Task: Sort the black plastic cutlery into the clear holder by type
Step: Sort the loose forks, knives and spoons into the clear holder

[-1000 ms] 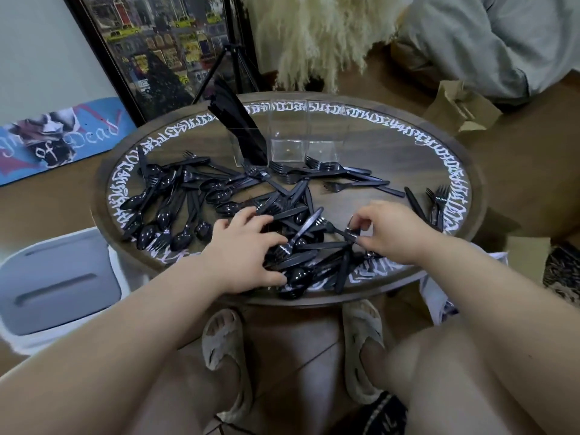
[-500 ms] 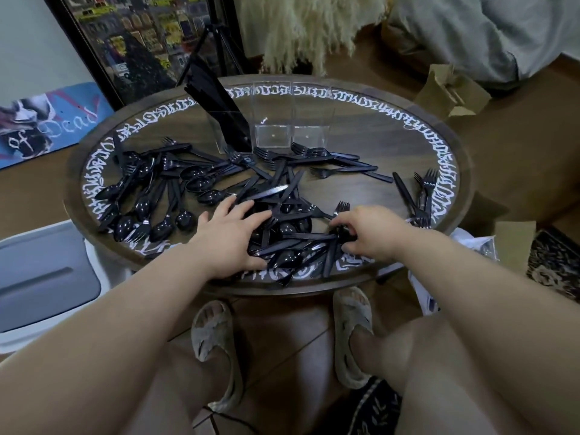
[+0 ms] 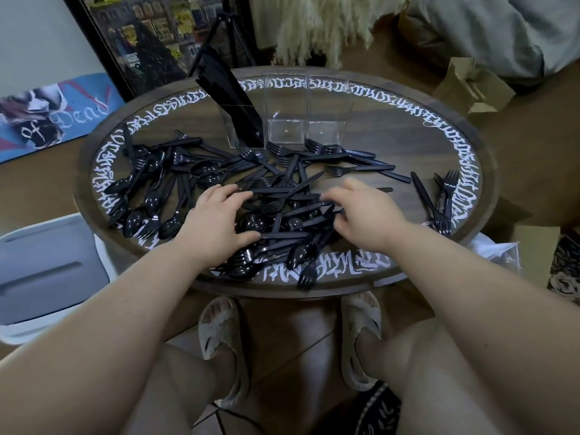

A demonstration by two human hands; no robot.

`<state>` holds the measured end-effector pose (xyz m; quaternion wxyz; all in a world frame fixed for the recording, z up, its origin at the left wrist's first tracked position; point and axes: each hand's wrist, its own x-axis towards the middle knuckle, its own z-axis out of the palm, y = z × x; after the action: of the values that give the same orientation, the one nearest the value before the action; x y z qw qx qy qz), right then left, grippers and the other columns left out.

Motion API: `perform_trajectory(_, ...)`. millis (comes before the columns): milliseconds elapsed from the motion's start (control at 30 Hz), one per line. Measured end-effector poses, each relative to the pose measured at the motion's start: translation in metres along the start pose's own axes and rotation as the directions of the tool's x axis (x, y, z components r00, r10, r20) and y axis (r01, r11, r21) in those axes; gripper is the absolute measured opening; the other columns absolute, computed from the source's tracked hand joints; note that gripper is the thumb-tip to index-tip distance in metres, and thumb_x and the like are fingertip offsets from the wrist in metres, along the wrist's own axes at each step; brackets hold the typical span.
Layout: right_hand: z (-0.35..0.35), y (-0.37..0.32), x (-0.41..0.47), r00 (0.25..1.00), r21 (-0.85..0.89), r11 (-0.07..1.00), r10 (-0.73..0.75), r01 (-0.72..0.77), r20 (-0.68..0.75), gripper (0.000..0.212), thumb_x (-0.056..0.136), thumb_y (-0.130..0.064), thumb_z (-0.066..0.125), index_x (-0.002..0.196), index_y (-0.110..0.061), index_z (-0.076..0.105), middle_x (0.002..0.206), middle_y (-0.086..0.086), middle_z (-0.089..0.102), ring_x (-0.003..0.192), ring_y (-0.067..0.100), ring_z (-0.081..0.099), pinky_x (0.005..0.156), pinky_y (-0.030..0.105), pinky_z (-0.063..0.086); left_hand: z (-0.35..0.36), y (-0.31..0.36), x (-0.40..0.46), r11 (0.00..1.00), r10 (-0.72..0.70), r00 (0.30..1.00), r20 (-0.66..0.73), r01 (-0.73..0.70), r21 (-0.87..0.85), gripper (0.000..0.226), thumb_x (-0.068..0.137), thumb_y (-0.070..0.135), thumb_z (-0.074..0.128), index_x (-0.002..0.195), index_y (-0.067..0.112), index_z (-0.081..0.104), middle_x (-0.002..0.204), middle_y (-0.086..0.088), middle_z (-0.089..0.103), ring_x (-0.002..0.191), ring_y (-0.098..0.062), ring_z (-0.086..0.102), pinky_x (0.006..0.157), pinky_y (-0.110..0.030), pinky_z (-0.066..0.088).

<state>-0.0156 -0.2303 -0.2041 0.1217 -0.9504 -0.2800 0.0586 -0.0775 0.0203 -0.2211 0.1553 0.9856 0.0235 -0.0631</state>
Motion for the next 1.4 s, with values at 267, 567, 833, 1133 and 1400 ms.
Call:
perform_trajectory(267,0.021,-0.022,0.014,0.984,-0.086,0.99,-0.094,0.107,0.152,0.053,0.095,-0.041,0.05,0.145,-0.03,0.038,0.121,0.003,0.043,0.116,0.024,0.041,0.094,0.035,0.039,-0.005,-0.019,-0.005,0.996,-0.084,0.996,-0.036,0.083,-0.038,0.054,0.091,0.03,0.061,0.141,0.027,0.044,0.151,-0.002,0.033,0.141,-0.025,0.021,0.115,-0.037,0.02)
perform_trajectory(567,0.025,-0.018,0.027,1.0,-0.154,0.988,0.031,-0.029,0.006,0.038,0.096,-0.036,0.049,0.131,-0.021,0.055,0.117,0.006,0.059,0.106,0.029,0.058,0.08,0.034,0.046,-0.013,-0.031,-0.013,0.996,-0.075,0.997,0.005,0.075,-0.041,0.058,0.085,0.032,0.068,0.139,0.031,0.047,0.15,-0.001,0.034,0.138,-0.026,0.028,0.114,-0.039,0.026)
perform_trajectory(833,0.02,-0.011,0.026,0.993,-0.139,0.983,0.111,-0.116,-0.046,0.03,0.095,-0.028,0.049,0.121,-0.016,0.06,0.109,0.006,0.065,0.1,0.029,0.059,0.074,0.034,0.05,-0.011,-0.033,-0.01,0.995,-0.1,0.993,0.065,0.1,0.001,0.066,0.084,0.03,0.069,0.143,0.029,0.039,0.155,0.0,0.023,0.138,-0.028,0.027,0.113,-0.04,0.03)
perform_trajectory(1133,0.012,0.007,0.019,0.955,0.002,0.962,0.27,-0.272,-0.125,0.022,0.094,-0.029,0.055,0.108,-0.016,0.064,0.092,0.003,0.069,0.092,0.028,0.061,0.071,0.032,0.048,-0.008,-0.021,0.0,0.996,-0.078,0.994,0.072,0.081,-0.044,0.062,0.087,0.021,0.066,0.144,0.023,0.04,0.155,0.0,0.022,0.129,-0.021,0.045,0.105,-0.031,0.037)
perform_trajectory(1400,0.01,0.018,0.017,0.935,0.044,0.947,0.322,-0.319,-0.149,0.023,0.093,-0.03,0.056,0.109,-0.016,0.065,0.096,0.003,0.07,0.095,0.027,0.062,0.077,0.034,0.05,-0.004,-0.006,0.006,0.995,-0.085,0.996,0.034,0.083,0.052,0.059,0.087,0.034,0.064,0.142,0.029,0.042,0.152,0.005,0.029,0.134,-0.028,0.029,0.108,-0.041,0.035)
